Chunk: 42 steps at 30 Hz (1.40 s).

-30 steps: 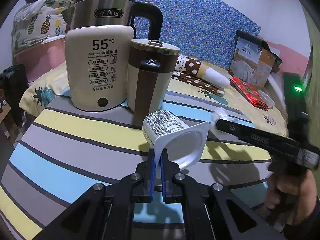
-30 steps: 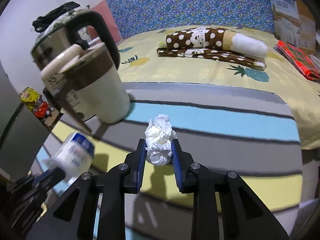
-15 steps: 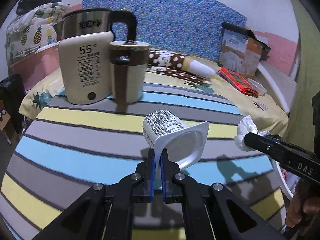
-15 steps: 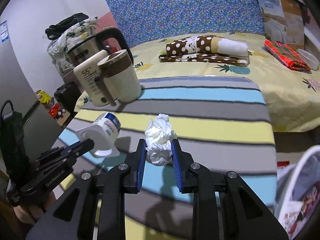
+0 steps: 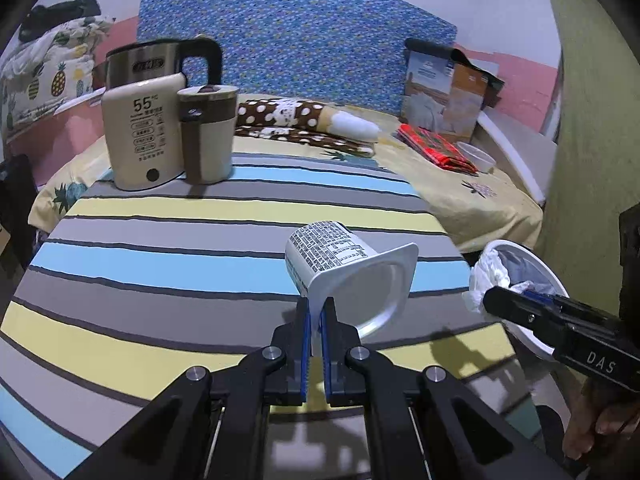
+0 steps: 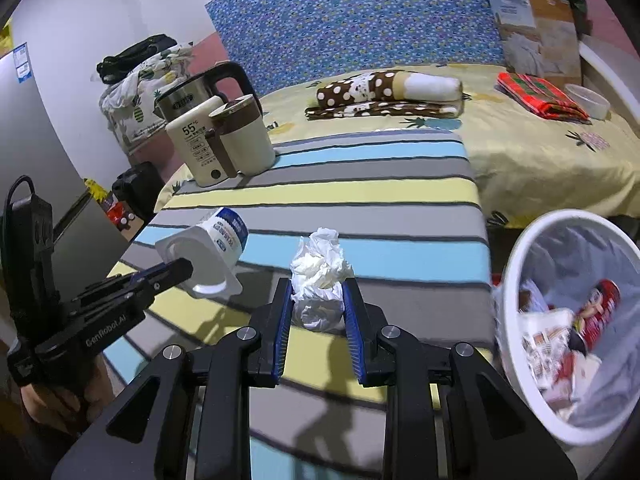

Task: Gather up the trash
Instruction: 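Carry the yogurt cup and tissue over the white bin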

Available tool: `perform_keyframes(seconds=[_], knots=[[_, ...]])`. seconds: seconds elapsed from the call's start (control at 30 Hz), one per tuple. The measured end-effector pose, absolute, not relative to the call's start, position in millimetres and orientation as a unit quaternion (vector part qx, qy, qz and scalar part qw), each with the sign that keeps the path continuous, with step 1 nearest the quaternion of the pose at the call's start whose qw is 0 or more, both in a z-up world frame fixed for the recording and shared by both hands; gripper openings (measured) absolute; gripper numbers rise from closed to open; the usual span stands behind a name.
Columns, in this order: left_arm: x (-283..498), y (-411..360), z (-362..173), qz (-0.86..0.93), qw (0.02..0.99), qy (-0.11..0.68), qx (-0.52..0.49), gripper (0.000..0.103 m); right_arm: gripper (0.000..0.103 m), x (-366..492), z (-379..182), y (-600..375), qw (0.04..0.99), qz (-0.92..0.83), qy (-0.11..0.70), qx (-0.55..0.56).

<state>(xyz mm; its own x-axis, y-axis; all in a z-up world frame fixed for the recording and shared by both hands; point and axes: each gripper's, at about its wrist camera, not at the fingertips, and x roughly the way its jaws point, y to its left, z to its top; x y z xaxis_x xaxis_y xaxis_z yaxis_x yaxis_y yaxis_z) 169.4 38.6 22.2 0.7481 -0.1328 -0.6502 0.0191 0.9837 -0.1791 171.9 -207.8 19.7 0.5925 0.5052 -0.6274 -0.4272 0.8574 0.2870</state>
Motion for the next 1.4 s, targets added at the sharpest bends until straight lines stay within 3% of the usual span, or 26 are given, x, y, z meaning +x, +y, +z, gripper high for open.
perform_keyframes(seconds=[0.53,1.4], knots=[[164,-44,29,-0.111,0.925,0.362,-0.039,0.005,0.027,153,14,-261,0.9,0.224,0.362,0.096],[230,-184,16,-0.239,0.896,0.374,0.018,0.005,0.028,161,-7,-370,0.915,0.098,0.363,0.151]])
